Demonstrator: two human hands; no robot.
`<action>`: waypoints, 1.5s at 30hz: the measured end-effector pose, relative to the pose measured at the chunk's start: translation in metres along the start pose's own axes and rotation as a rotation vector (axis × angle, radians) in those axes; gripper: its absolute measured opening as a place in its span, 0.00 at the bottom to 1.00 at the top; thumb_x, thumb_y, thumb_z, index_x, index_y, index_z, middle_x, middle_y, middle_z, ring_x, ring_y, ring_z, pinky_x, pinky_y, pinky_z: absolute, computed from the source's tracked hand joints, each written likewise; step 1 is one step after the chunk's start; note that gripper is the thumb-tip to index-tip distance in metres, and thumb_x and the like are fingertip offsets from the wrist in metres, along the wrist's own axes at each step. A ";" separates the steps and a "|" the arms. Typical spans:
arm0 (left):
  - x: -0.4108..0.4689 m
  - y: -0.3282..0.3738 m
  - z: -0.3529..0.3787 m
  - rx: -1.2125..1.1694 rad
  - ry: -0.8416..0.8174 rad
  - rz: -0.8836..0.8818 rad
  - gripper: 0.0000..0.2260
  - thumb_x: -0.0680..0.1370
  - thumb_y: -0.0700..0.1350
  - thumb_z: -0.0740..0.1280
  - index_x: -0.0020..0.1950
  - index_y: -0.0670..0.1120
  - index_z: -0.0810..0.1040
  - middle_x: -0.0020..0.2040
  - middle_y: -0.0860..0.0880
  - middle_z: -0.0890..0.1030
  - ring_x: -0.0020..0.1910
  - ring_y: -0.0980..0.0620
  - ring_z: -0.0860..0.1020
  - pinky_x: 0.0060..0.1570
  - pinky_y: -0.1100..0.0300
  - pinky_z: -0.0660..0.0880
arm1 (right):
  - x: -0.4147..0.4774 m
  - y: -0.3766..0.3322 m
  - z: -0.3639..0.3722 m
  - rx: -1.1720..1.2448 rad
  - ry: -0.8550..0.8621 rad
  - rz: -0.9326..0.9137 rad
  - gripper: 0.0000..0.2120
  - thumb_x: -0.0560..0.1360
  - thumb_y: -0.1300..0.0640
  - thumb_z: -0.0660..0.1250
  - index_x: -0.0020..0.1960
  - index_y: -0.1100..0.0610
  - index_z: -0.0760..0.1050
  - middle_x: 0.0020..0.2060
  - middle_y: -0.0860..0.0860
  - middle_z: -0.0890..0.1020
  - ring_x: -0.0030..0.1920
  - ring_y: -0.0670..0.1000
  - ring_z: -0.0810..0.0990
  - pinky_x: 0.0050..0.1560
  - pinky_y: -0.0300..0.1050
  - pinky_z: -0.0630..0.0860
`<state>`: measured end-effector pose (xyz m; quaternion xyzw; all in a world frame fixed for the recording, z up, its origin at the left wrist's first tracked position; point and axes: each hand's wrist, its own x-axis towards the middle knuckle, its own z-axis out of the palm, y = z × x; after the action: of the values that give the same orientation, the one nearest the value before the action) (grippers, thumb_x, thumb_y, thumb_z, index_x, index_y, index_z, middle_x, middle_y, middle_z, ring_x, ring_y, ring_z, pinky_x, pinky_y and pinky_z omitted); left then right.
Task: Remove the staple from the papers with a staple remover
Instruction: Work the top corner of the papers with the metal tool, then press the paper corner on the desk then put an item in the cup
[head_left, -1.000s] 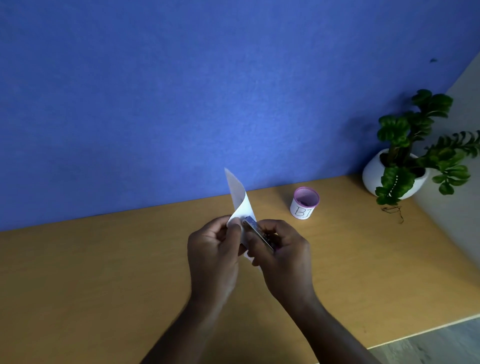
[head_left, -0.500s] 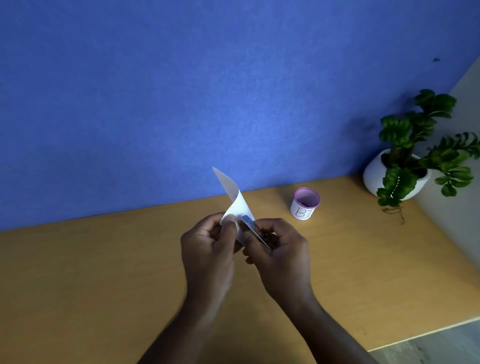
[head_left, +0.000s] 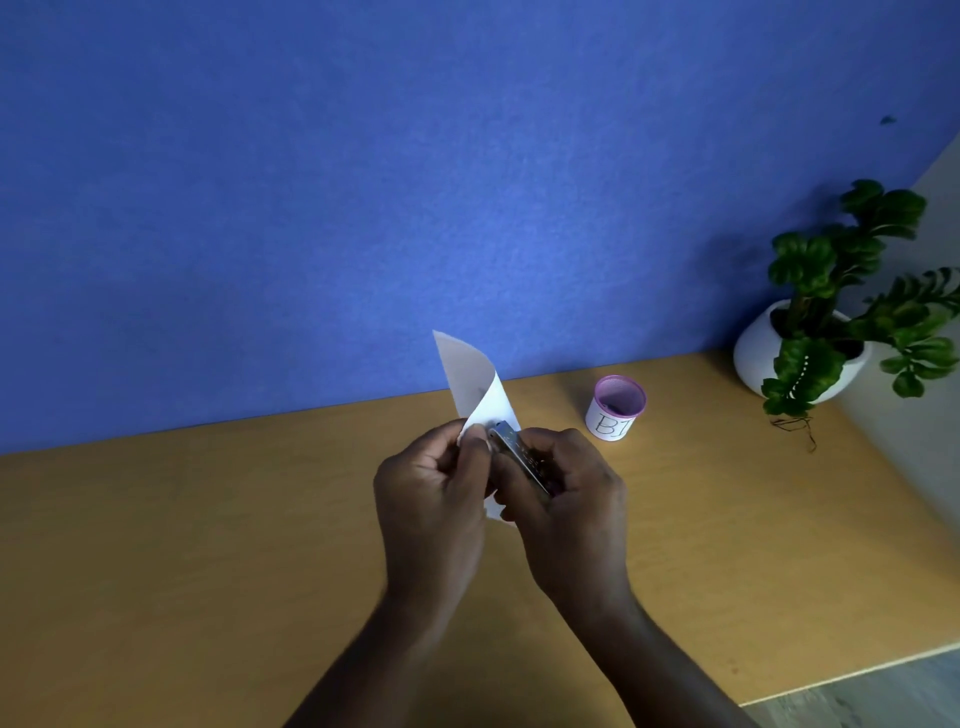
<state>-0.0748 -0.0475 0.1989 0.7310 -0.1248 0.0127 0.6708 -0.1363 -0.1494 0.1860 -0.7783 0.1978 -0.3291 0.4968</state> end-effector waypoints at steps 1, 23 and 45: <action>0.001 0.001 0.001 -0.014 0.002 -0.015 0.14 0.82 0.45 0.68 0.39 0.40 0.83 0.32 0.38 0.82 0.32 0.49 0.78 0.35 0.35 0.84 | 0.000 0.000 0.000 0.013 0.006 0.000 0.14 0.78 0.42 0.73 0.53 0.53 0.84 0.42 0.49 0.84 0.40 0.55 0.87 0.38 0.60 0.84; 0.018 0.014 0.013 -0.144 -0.227 -0.248 0.12 0.79 0.47 0.69 0.44 0.39 0.85 0.44 0.27 0.81 0.40 0.43 0.82 0.46 0.35 0.87 | 0.001 0.005 -0.029 0.409 0.121 0.211 0.04 0.82 0.56 0.72 0.49 0.52 0.81 0.33 0.58 0.84 0.30 0.50 0.81 0.33 0.40 0.78; 0.052 -0.186 0.006 -0.133 -0.260 -0.970 0.09 0.86 0.35 0.64 0.63 0.33 0.80 0.54 0.36 0.86 0.49 0.38 0.87 0.37 0.49 0.86 | -0.037 0.141 0.022 -0.187 -0.150 0.396 0.04 0.81 0.50 0.72 0.48 0.45 0.79 0.39 0.46 0.85 0.38 0.50 0.86 0.42 0.57 0.83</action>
<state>0.0114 -0.0493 0.0262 0.6560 0.1461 -0.3993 0.6237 -0.1439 -0.1726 0.0403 -0.7894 0.3386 -0.1466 0.4906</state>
